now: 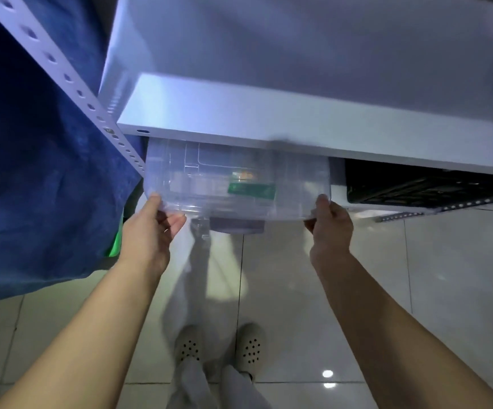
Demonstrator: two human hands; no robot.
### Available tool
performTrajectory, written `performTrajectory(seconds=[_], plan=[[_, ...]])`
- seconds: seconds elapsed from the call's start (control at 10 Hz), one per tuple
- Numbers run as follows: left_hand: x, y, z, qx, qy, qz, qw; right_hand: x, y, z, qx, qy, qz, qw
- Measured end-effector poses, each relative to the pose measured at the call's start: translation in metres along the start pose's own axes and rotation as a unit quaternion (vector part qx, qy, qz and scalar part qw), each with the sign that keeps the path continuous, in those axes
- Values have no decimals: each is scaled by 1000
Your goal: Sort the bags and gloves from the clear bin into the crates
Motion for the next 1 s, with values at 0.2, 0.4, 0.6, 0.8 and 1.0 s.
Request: performTrajectory(seconds=[0.2, 0.4, 0.6, 0.8, 1.0], plan=[[31, 33, -7, -26, 27, 31, 999, 32, 36, -9, 138, 83, 38, 986], [55, 45, -12, -22, 59, 3, 998, 52, 56, -10, 123, 45, 84, 988], [57, 47, -11, 14, 61, -15, 998, 52, 53, -16, 133, 53, 57, 988], [29, 38, -20, 118, 37, -19, 992, 29, 28, 6, -68, 16, 80, 994], [-50, 42, -46, 377, 109, 39, 919, -31, -3, 67, -234, -51, 206, 949]])
Point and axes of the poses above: each hand's wrist, its own x-axis towards the middle knuckle, its own y-axis out of the palm, z = x × y, the point moved 9 cm from there along x, towards the middle knuckle, and after that the axes turned 11 degrees about x, right-handed, at the moved point
